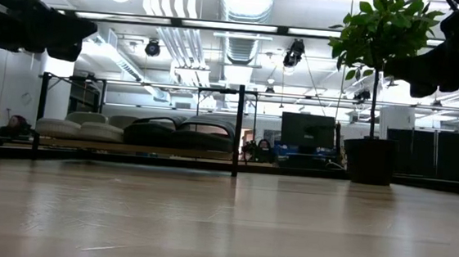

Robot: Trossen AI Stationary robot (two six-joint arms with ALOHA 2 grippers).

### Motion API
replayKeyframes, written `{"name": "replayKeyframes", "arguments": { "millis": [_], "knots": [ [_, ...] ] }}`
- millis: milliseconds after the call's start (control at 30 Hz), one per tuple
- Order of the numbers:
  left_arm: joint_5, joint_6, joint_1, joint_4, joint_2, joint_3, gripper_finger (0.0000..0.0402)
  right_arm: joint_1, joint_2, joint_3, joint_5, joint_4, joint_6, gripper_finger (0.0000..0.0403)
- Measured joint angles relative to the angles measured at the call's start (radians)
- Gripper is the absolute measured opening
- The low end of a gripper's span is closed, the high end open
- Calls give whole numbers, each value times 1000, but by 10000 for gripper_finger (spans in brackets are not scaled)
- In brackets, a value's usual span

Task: Pick and place slides into the shelf
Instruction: Return to Home Position

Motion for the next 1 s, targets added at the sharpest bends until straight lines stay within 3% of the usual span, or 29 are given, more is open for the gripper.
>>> {"name": "replayKeyframes", "arguments": {
  "millis": [1000],
  "knots": [
    [-1,1,0,-1,16,-2,0,0,13,0,0,0,-20,8]
  ]
}}
